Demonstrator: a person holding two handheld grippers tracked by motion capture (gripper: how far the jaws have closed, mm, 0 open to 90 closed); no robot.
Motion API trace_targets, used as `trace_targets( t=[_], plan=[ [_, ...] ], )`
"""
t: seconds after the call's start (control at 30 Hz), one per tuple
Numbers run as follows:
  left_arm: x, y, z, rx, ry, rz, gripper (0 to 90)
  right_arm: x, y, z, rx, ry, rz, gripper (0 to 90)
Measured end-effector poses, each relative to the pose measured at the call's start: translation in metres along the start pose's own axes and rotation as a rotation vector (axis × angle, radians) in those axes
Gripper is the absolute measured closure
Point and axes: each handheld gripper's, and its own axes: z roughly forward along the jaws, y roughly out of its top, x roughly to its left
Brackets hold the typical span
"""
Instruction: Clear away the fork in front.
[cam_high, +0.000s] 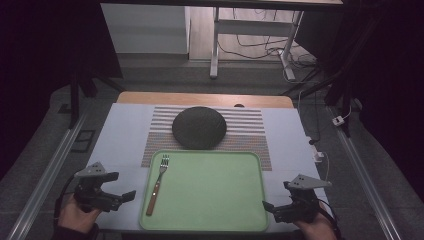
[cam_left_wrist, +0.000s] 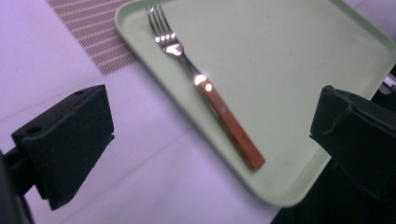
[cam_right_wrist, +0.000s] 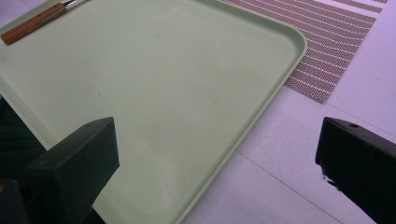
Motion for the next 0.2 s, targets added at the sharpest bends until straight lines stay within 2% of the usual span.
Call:
trace_targets(
  t=[0.1,0.2],
  plan=[
    [-0.0002,-0.0033,-0.0051,-0.015,0.011,-0.007,0.0,-0.0001,0.0001,0.0001,0.001,-0.001,0.003,0.0],
    [0.0026,-0.0039,-0.0064,-0.026,0.004,-0.035,0.0,-0.0001,0.0001,0.0004,0.004,-0.003,0.002,0.0]
  ],
)
